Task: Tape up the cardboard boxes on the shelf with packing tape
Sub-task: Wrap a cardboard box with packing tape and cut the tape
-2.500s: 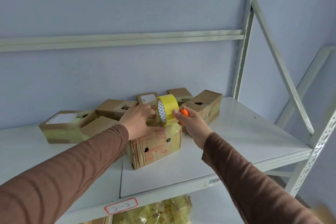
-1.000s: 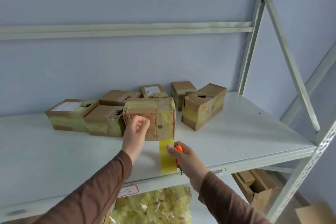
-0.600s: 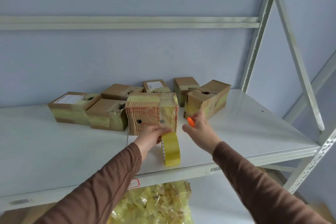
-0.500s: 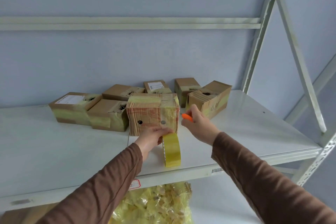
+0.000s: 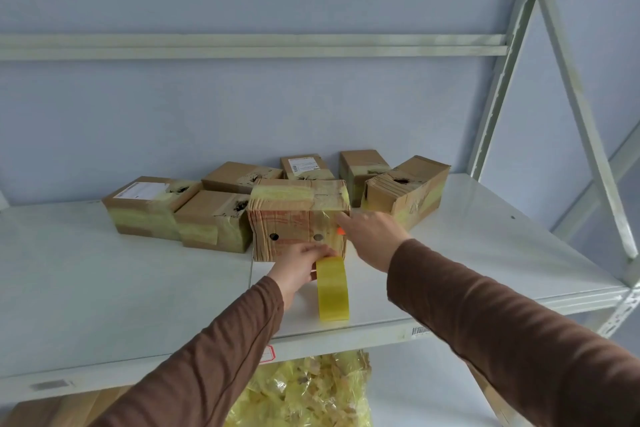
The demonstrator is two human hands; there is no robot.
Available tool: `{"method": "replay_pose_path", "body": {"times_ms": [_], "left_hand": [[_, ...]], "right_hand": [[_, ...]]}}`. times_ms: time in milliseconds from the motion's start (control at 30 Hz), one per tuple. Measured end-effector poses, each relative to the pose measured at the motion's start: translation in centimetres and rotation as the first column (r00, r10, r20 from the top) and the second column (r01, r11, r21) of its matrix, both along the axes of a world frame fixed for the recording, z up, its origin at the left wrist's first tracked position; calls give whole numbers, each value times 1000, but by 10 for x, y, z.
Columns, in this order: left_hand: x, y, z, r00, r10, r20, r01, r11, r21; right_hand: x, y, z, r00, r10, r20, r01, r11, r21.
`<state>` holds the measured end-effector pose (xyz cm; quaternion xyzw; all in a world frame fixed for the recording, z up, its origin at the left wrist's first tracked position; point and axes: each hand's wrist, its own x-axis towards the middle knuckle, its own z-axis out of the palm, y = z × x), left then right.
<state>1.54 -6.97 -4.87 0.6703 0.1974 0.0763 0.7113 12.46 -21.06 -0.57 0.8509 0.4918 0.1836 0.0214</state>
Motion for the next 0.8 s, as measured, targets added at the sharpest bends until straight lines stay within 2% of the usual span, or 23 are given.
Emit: {"method": "replay_pose_path", "body": {"times_ms": [100, 167, 233, 300, 333, 400, 500, 567, 700, 800], "left_hand": [[-1, 2, -1, 1000, 12, -4, -12, 1000, 26], [-1, 4, -1, 1000, 10, -1, -10, 1000, 29], [0, 6, 0, 1000, 4, -10, -4, 1000, 25], [1, 5, 2, 1000, -16, -20, 17, 999, 28], [2, 5, 4, 999, -28, -30, 29, 999, 32], [2, 4, 8, 996, -55, -65, 60, 995, 74], [-1, 9, 13, 976, -93, -197, 128, 976, 174], [-5, 16, 13, 963, -95, -252, 136, 980, 148], [-16, 25, 5, 979, -53, -197, 60, 998, 29], [-21, 25, 3, 987, -50, -151, 52, 999, 10]], "right_hand": [[12, -14, -2, 994, -90, -67, 87, 995, -48], [17, -20, 1, 988, -57, -143, 62, 998, 31], [18, -20, 8, 957, 37, -287, 43, 962, 268], [20, -12, 11, 919, 136, -371, 87, 848, 524], [19, -6, 12, 905, 140, -401, 129, 809, 574], [16, 8, 6, 892, 99, -441, 194, 798, 571], [11, 21, -9, 910, 41, -413, 227, 785, 577], [13, 23, -15, 928, 21, -372, 218, 778, 589], [13, 23, -23, 965, 6, -263, 151, 806, 572], [14, 21, -31, 980, -16, -201, 121, 845, 520]]}}
